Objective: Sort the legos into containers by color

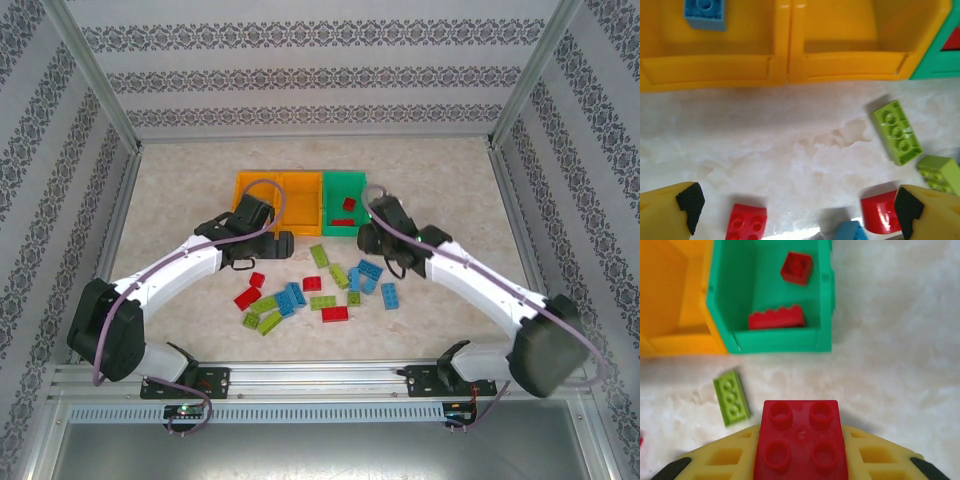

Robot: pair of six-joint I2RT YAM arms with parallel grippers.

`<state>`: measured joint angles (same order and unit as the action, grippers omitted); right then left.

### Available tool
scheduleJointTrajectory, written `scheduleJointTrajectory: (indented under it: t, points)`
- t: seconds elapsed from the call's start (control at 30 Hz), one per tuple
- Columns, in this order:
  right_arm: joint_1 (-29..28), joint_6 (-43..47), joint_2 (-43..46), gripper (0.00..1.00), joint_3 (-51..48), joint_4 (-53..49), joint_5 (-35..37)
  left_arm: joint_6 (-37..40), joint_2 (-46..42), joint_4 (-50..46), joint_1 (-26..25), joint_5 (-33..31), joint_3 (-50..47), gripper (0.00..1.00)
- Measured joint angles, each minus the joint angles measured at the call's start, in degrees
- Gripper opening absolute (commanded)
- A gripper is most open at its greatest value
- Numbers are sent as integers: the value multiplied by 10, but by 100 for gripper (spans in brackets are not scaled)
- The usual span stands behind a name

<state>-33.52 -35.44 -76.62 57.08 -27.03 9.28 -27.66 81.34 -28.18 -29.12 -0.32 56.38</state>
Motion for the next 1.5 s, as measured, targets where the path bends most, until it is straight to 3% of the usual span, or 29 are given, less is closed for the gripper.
scheduleJointTrajectory:
  t: [0.3,0.67,0.93,1.13,1.5]
  points:
    - [57,75,-232,36,197,16,-41,-3,-7,-35,0,-32,-42,99]
    - [72,105,-388,51,348,-28,-43,-3,-14,-49,0,-30,-85,99]
    - [72,114,-400,62,356,-49,-42,7,37,-47,0,-23,-87,94]
    - [71,113,-390,76,349,-45,-42,31,82,-45,0,-21,-75,89]
    - [75,111,-255,83,230,-19,-27,52,128,-47,6,3,-45,70]
